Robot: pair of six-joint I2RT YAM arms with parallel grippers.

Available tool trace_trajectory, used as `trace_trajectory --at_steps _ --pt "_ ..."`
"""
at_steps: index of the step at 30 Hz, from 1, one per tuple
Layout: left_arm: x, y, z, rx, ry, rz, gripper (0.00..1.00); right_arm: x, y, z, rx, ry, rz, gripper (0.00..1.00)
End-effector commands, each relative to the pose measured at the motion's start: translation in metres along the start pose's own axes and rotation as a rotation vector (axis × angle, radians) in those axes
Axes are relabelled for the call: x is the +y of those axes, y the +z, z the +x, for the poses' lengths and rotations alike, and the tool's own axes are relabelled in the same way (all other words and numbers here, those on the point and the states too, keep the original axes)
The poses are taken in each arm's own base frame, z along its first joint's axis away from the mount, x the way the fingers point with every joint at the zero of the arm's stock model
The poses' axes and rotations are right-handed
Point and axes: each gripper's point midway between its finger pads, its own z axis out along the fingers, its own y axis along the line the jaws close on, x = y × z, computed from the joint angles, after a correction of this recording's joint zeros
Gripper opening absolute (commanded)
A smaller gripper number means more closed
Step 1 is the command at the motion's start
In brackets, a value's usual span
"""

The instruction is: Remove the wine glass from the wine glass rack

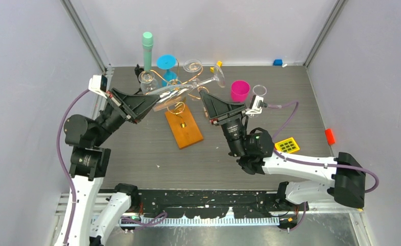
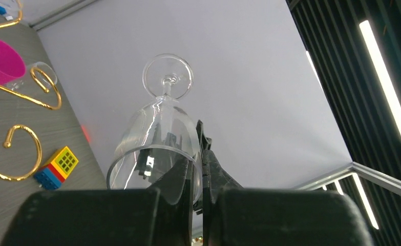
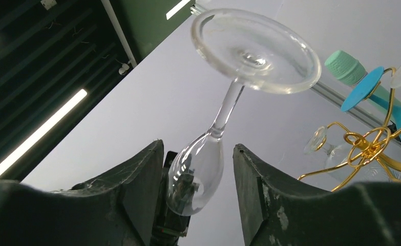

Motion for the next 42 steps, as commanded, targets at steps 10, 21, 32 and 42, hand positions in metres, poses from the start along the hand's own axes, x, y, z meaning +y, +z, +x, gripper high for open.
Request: trace_trajectory --at_steps 10,21,32,42 --pt "-0.025 0.032 -0.017 0.061 0.264 0.005 0.0 0.006 -0.05 -0.026 0.278 -0.197 0.178 0.61" --pt "0.009 0.036 -0.072 -0.074 0.636 -0.379 0.0 -0.017 -0.116 -0.104 0.296 -0.398 0.372 0.58" --pt "-0.003 0.015 -0.145 -0.371 0.84 -0.601 0.0 -0.022 -0.131 -0.132 0.244 -0.418 0.432 0.57" --pt "0.027 -0.062 -0.176 -0.533 0.969 -0.988 0.0 -0.035 -0.139 -0.131 0.268 -0.444 0.498 0.57"
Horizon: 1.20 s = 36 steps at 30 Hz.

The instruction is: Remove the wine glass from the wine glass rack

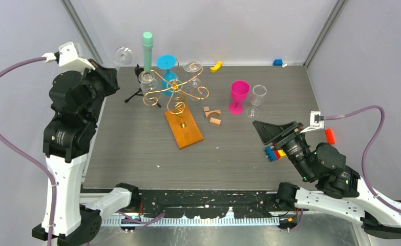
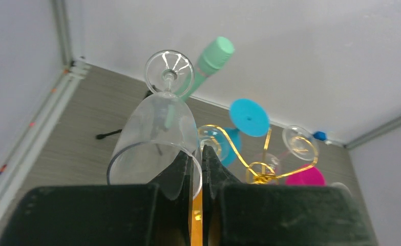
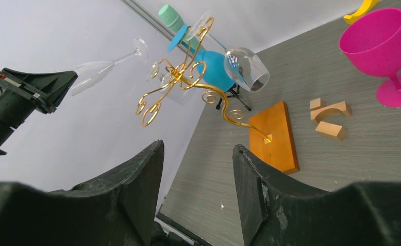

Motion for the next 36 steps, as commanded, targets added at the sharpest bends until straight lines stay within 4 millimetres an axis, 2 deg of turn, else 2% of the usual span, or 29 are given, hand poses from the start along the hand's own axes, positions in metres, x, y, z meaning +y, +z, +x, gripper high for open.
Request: trace_trajectory --at_steps 1,3,8,13,16,19,22,26,36 --pt "0.047 -0.015 -0.009 -0.06 0.109 -0.216 0.0 -0.004 0.0 -0.008 -0.022 0.013 0.047 0.57" --pt "0.057 -0.008 0.008 -0.008 0.151 -0.256 0.0 -0.01 0.003 -0.003 -0.016 0.0 0.08 0.56" --pt "0.077 0.026 0.071 0.229 0.26 -0.316 0.0 -0.016 0.01 0.015 0.04 -0.031 0.13 0.54" --pt "0.097 0.059 0.127 0.496 0.214 -0.273 0.0 -0.02 0.014 0.034 0.096 -0.04 0.152 0.53" --pt "0.119 0.067 0.152 0.611 0.231 -0.329 0.0 -0.024 0.013 0.038 0.102 -0.019 0.158 0.53" --pt "0.128 0.074 0.181 0.717 0.203 -0.303 0.0 -0.029 0.012 0.041 0.101 -0.011 0.168 0.53" --pt "0.148 0.078 0.196 0.776 0.161 -0.335 0.0 -0.032 0.011 0.041 0.093 0.005 0.172 0.53" --pt "0.165 0.078 0.21 0.844 0.126 -0.366 0.0 -0.034 0.01 0.043 0.098 0.015 0.173 0.53" --pt "0.18 0.078 0.222 0.879 0.113 -0.397 0.0 -0.037 0.005 0.038 0.083 0.031 0.173 0.53"
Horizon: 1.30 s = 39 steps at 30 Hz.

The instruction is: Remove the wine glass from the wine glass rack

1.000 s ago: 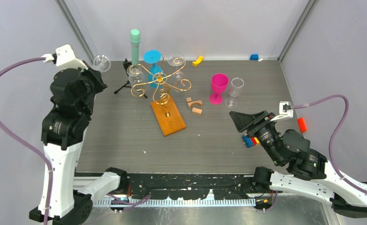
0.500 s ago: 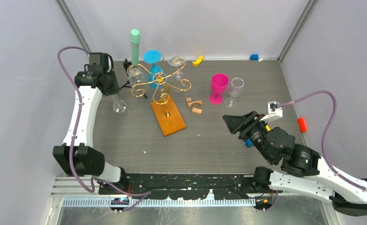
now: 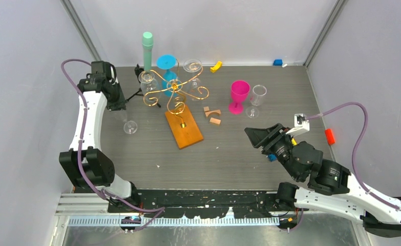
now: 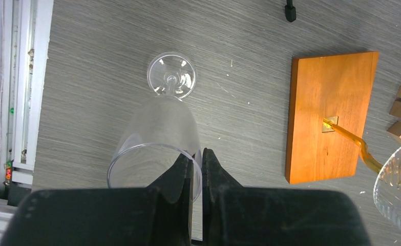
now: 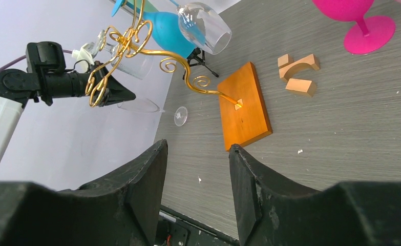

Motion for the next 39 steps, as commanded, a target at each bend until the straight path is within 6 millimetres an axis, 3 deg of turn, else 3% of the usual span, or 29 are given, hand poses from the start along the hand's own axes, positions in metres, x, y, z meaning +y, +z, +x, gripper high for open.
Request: trace_trajectory --at_steps 1,11,14,23,28,33,39 --pt "0.001 0.002 -0.003 -0.004 0.007 0.015 0.0 0.002 -0.003 -0.011 -0.036 0.039 -0.004 0.53" --pt "0.006 0.001 -0.006 0.002 0.012 -0.019 0.19 -0.001 -0.005 -0.012 -0.04 0.046 0.0 0.53" --pt "0.004 -0.009 -0.012 -0.041 0.0 -0.007 0.3 -0.002 -0.006 -0.013 -0.046 0.057 -0.001 0.53" --pt "-0.014 -0.075 -0.039 -0.216 -0.014 0.106 0.47 -0.004 -0.012 -0.025 -0.088 0.099 -0.013 0.53" --pt "-0.028 -0.115 -0.053 -0.357 -0.071 0.2 0.62 -0.003 -0.011 -0.023 -0.082 0.098 -0.01 0.53" --pt "-0.057 -0.154 -0.071 -0.507 -0.175 0.4 0.85 -0.003 -0.009 -0.022 -0.081 0.097 -0.006 0.53" --pt "-0.097 -0.182 -0.072 -0.513 -0.26 0.681 0.88 -0.003 -0.009 -0.021 -0.079 0.097 -0.006 0.53"
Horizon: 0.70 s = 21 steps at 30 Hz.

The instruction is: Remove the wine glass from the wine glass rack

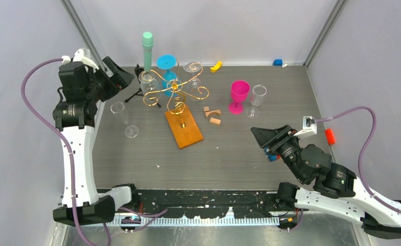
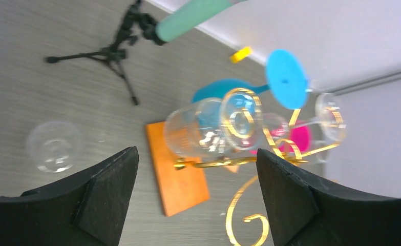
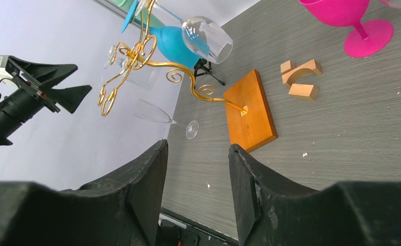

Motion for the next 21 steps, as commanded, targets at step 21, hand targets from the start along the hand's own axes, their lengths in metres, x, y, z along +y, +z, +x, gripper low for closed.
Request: trace_trajectory --at_steps 21 --pt "-0.055 0.044 0.009 0.109 -0.247 0.353 0.49 0.003 0.003 -0.005 -0.03 0.037 0.007 0.52"
